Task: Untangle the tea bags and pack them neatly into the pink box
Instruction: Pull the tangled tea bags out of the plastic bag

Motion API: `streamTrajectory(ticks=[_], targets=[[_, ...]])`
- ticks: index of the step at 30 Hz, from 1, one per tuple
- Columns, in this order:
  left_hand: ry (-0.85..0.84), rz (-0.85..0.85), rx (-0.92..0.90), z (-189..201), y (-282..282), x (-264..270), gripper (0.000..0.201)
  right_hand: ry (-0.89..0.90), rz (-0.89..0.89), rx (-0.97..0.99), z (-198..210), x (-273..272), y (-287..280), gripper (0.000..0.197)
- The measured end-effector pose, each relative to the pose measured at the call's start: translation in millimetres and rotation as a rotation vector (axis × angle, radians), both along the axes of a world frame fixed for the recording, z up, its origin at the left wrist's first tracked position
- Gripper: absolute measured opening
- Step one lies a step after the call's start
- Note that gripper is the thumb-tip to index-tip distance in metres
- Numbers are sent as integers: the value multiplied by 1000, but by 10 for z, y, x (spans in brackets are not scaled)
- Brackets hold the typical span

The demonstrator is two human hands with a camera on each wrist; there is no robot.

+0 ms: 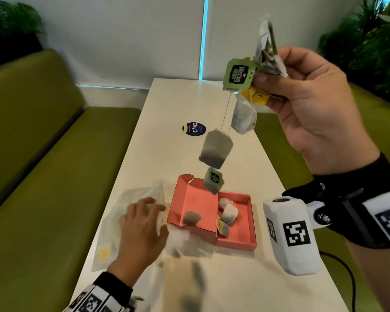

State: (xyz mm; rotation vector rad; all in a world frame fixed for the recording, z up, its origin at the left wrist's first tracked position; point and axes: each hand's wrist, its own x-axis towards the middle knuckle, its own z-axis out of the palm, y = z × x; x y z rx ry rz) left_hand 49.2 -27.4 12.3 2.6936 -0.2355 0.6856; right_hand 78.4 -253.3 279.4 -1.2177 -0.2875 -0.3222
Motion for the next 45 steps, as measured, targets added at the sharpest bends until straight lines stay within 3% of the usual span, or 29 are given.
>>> streamTrajectory(ticks=[3,6,8,11,17,21,26,28,32,36,42,45], targets=[[-3,-363,93,35,-263,24,25,14,1,-36,-89,-12,-21,26],[60,-539,312,-2,-498,98,39,36,-24,-54,-183,-20,-51,25],[137,-572,456,-5,-609,159,50,52,-47,-70,-237,-33,-85,25],[144,-570,640,-9,-650,249,33,65,-77,-96,-300,-63,-160,25],[183,-463,684,25,-428,374,29,73,-100,-98,-351,-99,-261,27],[194,-407,569,57,-475,261,40,82,-108,-104,-381,-86,-268,25],[207,-546,421,29,-818,-112,22,84,-101,-109,-411,-65,-250,26],[231,-630,373,0,-885,-217,24,85,-102,-106,-418,-54,-253,26],[434,-642,382,-17,-916,-247,63,81,-97,-105,-426,-46,-262,27],[759,-548,109,-124,-846,-187,89,86,-97,-109,-439,-50,-272,26],[751,-482,-235,-213,-750,-220,112,83,-116,-114,-408,-60,-307,28],[816,-443,-299,-198,-704,-243,123,83,-118,-125,-401,-65,-313,26]])
